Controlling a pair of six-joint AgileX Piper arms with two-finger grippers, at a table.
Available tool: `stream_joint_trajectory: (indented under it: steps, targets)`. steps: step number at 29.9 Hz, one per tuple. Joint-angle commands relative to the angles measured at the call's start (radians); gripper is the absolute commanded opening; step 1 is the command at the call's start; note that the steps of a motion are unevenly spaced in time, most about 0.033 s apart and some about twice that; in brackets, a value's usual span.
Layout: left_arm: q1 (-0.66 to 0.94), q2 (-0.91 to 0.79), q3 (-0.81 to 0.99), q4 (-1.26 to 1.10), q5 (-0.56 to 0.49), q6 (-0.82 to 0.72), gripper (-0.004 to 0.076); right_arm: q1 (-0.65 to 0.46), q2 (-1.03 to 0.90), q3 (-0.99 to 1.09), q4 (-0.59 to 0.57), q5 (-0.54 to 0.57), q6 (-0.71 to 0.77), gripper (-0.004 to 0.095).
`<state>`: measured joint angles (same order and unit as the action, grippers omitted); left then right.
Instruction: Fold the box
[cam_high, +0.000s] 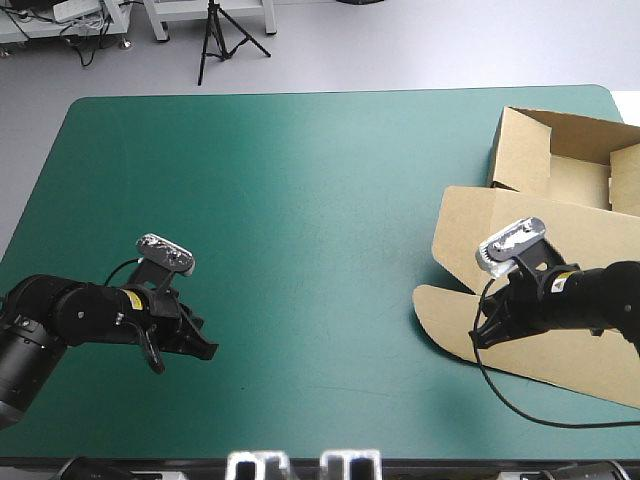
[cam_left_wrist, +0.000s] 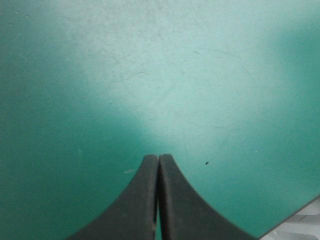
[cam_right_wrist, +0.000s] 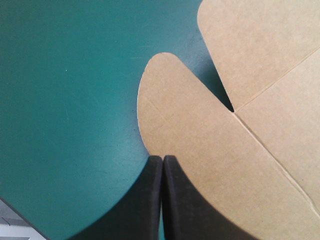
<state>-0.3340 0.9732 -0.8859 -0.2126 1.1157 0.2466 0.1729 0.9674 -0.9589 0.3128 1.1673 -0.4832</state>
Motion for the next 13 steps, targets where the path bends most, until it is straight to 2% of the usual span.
stream_joint_trajectory:
  steps: [1,13]
  targets:
    - [-0.002,-0.014,-0.012,-0.079,-0.058,0.028,-0.0009,-0.001,-0.043,0.025,0.008,-0.054,-0.009,-0.0018]
    - [-0.002,-0.014,-0.012,-0.032,-0.044,0.035,-0.0009,-0.001,-0.053,0.040,-0.003,-0.077,-0.009,-0.0018]
